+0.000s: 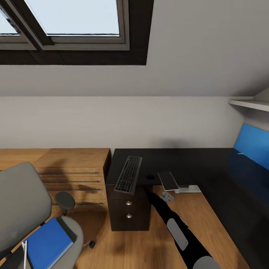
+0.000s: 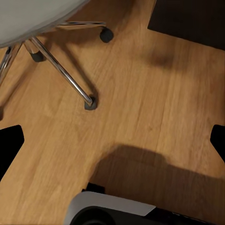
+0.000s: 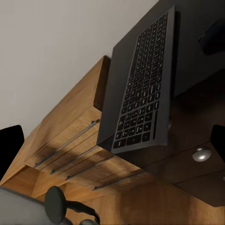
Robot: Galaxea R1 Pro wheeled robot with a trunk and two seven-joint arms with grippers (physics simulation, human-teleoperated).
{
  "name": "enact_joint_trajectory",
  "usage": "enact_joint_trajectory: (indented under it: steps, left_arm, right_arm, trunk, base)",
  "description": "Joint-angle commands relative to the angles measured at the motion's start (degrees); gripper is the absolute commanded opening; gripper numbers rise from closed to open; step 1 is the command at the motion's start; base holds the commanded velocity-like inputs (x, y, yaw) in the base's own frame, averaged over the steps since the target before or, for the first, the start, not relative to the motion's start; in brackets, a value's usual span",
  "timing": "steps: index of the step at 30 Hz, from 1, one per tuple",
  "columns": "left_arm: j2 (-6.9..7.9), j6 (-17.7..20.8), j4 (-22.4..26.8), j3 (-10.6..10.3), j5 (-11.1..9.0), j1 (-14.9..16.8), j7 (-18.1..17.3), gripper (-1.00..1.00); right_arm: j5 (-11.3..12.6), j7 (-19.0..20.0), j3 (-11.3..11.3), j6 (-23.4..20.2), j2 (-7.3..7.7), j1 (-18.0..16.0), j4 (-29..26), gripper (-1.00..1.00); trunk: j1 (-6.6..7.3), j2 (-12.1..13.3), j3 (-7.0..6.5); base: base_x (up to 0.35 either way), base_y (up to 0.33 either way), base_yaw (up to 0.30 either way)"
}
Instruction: In the bedroom, organize the workspace by keeping the computer under the desk, ensuring the monitor is on the desk, placing the keyboard on the desk next to the monitor, placing the mouse on the desk next to the keyboard, moving the folder from the swivel chair onto the desk next to the mouse, stacking the notebook on top of the folder with the pen on top of the notebook, and positioning the swivel chair next to the desk.
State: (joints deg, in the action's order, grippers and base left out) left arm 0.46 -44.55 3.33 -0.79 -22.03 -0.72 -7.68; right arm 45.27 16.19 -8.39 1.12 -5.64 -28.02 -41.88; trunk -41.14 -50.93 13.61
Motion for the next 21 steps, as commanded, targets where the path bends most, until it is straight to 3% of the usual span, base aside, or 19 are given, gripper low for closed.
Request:
enact_joint_trajectory:
  steps: [1, 14, 21]
  left_arm:
    - [0.02, 0.0, 0.1, -0.1, -0.6, 0.0, -0.5, 1.00]
    - [-0.03, 0.1, 0.1, -0.1, -0.6, -0.1, -0.5, 1.00]
    - [-1.69, 0.0, 0.1, -0.3, -0.4, -0.1, -0.5, 1.00]
  right_arm:
    - [0.6, 0.2, -0.1, 0.1, 0.01, -0.1, 0.1, 1.00]
    - [0.4, 0.2, -0.1, 0.2, 0.07, -0.1, 0.1, 1.00]
    - [0.5, 0.2, -0.2, 0.2, 0.02, -0.1, 1.2, 1.00]
  trunk:
    - [-0.23, -0.5, 0.25]
    - [-3.09, -5.7, 2.58]
    - [-4.63, -8.5, 3.84]
  base:
    - [0.000, 0.000, 0.000]
    - [0.000, 0.000, 0.000]
    - [0.000, 0.000, 0.000]
